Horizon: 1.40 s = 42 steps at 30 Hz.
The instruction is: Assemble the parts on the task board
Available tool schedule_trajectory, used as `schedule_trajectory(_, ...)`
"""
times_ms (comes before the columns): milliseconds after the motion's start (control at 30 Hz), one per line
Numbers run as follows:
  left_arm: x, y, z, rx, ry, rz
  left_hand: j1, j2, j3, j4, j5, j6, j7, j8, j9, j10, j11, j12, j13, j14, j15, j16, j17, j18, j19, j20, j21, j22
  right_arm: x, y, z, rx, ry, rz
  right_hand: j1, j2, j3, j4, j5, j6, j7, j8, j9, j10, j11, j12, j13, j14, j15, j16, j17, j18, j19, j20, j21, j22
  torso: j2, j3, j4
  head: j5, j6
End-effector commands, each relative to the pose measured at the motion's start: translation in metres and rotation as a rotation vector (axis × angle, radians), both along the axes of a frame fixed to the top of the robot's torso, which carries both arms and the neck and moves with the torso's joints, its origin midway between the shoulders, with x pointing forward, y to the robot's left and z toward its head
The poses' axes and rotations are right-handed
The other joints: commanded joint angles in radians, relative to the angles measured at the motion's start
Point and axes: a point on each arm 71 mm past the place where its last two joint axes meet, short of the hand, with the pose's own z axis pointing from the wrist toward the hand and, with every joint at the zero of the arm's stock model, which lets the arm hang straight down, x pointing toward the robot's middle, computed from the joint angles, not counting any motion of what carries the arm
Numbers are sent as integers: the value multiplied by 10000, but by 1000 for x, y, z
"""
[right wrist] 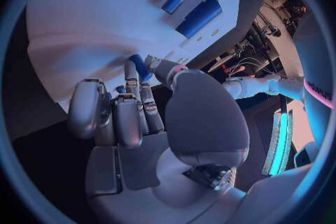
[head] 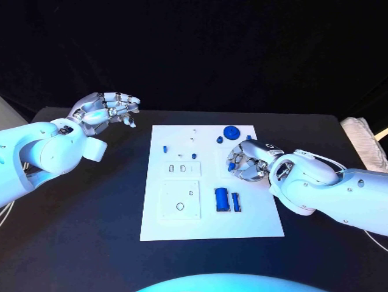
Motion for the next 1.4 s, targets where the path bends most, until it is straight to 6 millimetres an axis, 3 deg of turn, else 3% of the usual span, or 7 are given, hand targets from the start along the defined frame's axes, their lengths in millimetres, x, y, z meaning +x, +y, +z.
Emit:
schedule_trajectory(33, 0, -1, 1, -85, -22, -122, -103, 26, 6, -39, -40, -79, 186, -5, -10, -51, -7, 50, -9, -4, 97, 53, -10, 136, 61, -3, -55, -8, -2, 1, -3, -63, 176, 24, 40, -114, -48, 28, -59, -105, -12, -107, -52, -181, 90, 2, 47, 219, 56, -84, -170, 67, -42, 73, -254, 952, 2, -2, 1, -9, 8)
schedule_trajectory(233, 0, -1, 1, -81, -12, -124, -103, 26, 6, -39, -40, -79, 186, -5, -10, -51, -7, 50, -9, -4, 97, 53, -10, 136, 61, -3, -55, -8, -2, 0, -1, 71, -57, -86, 181, -239, -394, 75, -46, -457, -2, -369, -171, -799, 144, 148, 48, 66, 114, -262, -526, 167, -194, 166, -826, 744, 2, 2, 4, -18, 12)
schedule_trajectory(467, 0, 0, 1, -74, 0, -117, -110, 28, -3, -48, -40, -86, 188, 0, -24, -60, -5, 59, -24, -8, 99, 60, -15, 136, 64, -1, -61, -12, -7, -2, 5, 386, -617, -76, 842, 13, -2476, 494, 400, -758, -81, -634, -294, -1832, 176, 1206, 265, -83, 143, -401, -860, 199, -173, 214, -1124, 610, 0, 4, 0, -28, 5)
schedule_trajectory(933, 0, 1, 0, -56, 11, -76, -114, 25, -10, -54, -41, -95, 191, -1, -34, -71, -2, 62, -33, -11, 100, 64, -18, 136, 66, 0, -64, -14, -26, -15, 32, 1216, -1599, -36, 1172, 47, -3135, 901, 569, -821, -63, -732, -360, -1905, 85, 2039, 420, -39, 73, -364, -817, 151, -32, 163, -838, 717, -14, 5, 0, -82, -33)
schedule_trajectory(1133, 0, 2, 0, -48, 12, -54, -114, 25, -10, -54, -41, -95, 191, -1, -34, -71, -2, 62, -33, -11, 100, 64, -18, 136, 66, 0, -64, -14, -40, -18, 44, 1259, -1372, 439, 1333, -88, -4196, 1484, 1043, -905, 86, -811, -396, -1037, 32, 3517, 950, -73, 19, -394, -865, -127, 385, 110, 844, 1360, -22, -12, -12, -67, -63)
schedule_trajectory(1267, 0, 3, 0, -44, 8, -41, -114, 25, -10, -54, -41, -95, 191, -1, -34, -71, -2, 62, -33, -11, 100, 64, -18, 136, 66, 0, -64, -14, -50, -12, 44, 1228, -1085, 888, 2124, 159, -5748, 2305, 1121, -934, 3, -871, -415, -798, -106, 5241, 1950, 49, -69, -284, -641, -195, 469, 23, 1365, 1627, -15, 1, -30, -51, -75)
schedule_trajectory(1400, 0, 2, -1, -44, 9, -56, -114, 25, -10, -54, -41, -95, 191, -1, -34, -71, -2, 62, -33, -11, 100, 64, -18, 136, 66, 0, -64, -14, -60, -4, 38, 1175, -702, 1269, 2432, 259, -6297, 2605, 1170, -938, -43, -885, -413, -1038, -160, 6402, 2780, 149, -126, -185, -430, -250, 534, -26, 1704, 1783, -29, -2, -29, -69, -76)
